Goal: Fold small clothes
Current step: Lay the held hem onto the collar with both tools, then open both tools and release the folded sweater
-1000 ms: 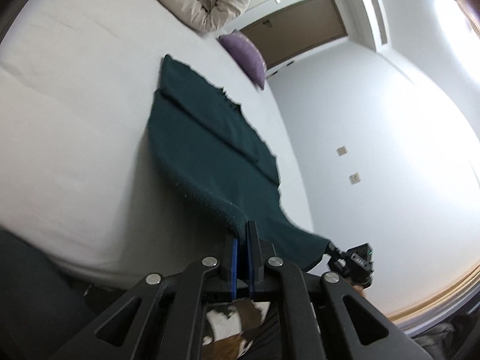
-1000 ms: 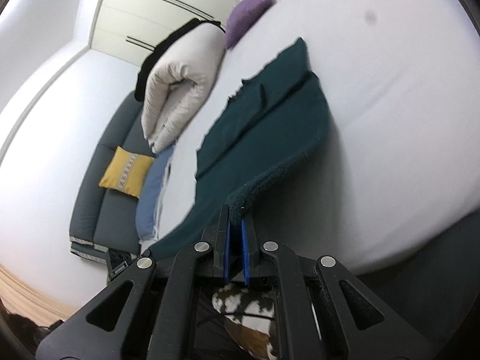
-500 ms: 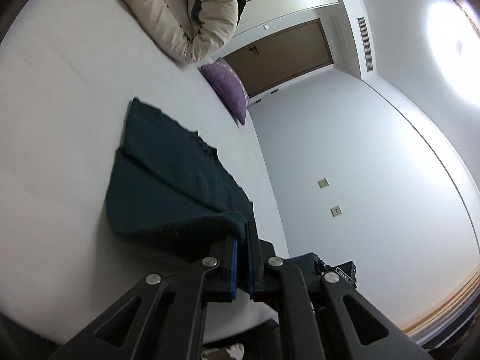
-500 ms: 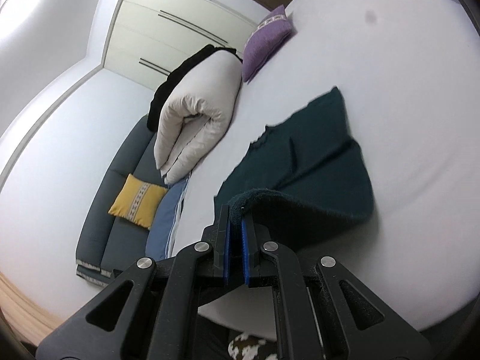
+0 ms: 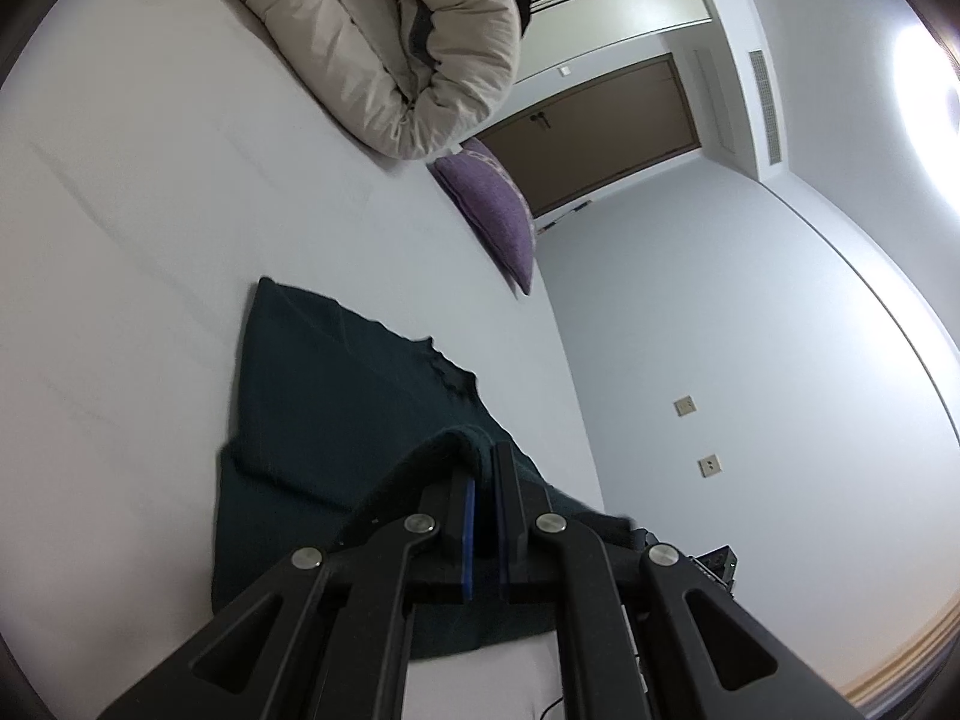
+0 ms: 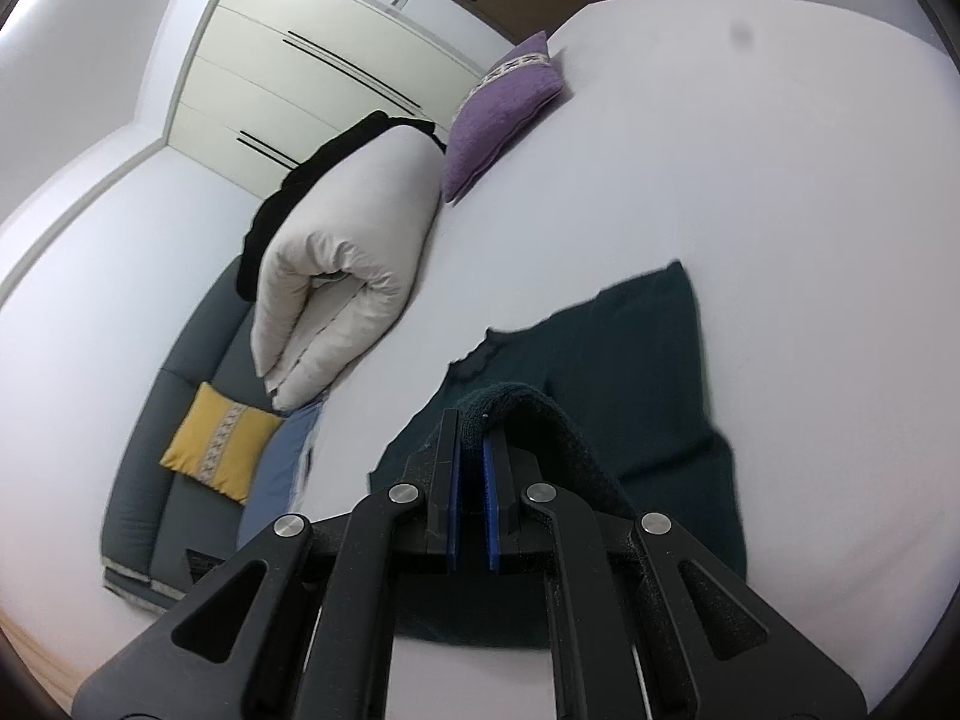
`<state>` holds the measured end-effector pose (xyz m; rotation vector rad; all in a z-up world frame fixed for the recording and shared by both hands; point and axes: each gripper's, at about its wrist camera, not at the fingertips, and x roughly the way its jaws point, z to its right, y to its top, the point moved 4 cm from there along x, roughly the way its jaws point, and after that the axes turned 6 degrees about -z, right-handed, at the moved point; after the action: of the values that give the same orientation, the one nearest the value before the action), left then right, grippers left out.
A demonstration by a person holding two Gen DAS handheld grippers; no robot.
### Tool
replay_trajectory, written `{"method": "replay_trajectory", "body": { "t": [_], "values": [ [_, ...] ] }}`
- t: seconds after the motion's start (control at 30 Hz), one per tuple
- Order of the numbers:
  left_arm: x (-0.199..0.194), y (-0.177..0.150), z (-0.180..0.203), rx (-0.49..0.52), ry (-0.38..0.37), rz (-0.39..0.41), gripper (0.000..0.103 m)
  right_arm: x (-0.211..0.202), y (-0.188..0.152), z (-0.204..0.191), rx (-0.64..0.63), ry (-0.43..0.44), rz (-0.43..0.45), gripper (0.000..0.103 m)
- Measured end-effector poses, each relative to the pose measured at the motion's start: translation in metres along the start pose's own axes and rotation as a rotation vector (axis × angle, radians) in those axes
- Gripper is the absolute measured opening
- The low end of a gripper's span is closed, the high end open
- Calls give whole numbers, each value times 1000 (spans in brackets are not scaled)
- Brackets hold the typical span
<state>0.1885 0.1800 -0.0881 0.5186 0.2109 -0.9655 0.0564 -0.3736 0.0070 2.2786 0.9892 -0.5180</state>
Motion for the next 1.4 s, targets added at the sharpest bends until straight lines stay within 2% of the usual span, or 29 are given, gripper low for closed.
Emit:
{"method": "replay_trajectory", "body": {
  "t": [0.27,0.6,0.7,0.73,0.77,0.83,0.87,0.9,0.93,1.1,1.17,1.3,1.4],
  "values": [
    [48,38,-18,-9,56,0,5,74,48,25,38,-51,-2,5],
    [103,84,-59,-67,132,2,6,161,95,84,169,-81,-33,6],
    [123,97,-74,-83,168,-14,7,181,107,103,225,-105,-27,9],
    [130,100,-81,-96,183,-20,10,190,112,110,241,-115,-30,11],
    [135,103,-86,-104,194,-24,13,195,116,115,252,-134,-24,17],
    [142,108,-94,-118,204,-26,37,201,126,121,255,-170,15,29],
    [143,109,-96,-123,209,-23,44,204,128,122,253,-172,21,34],
    [143,109,-96,-123,215,-23,61,207,129,122,247,-173,22,35],
    [142,110,-94,-119,219,-19,70,208,129,121,235,-179,21,36],
    [124,109,-78,-77,201,17,71,203,121,106,155,-234,34,38],
    [115,104,-66,-25,224,23,71,201,115,96,115,-240,33,38],
    [110,78,-45,101,297,3,71,193,86,63,-7,-229,-26,38],
    [116,55,-34,187,332,-24,71,210,64,37,-132,-218,-103,38]
  ]
}}
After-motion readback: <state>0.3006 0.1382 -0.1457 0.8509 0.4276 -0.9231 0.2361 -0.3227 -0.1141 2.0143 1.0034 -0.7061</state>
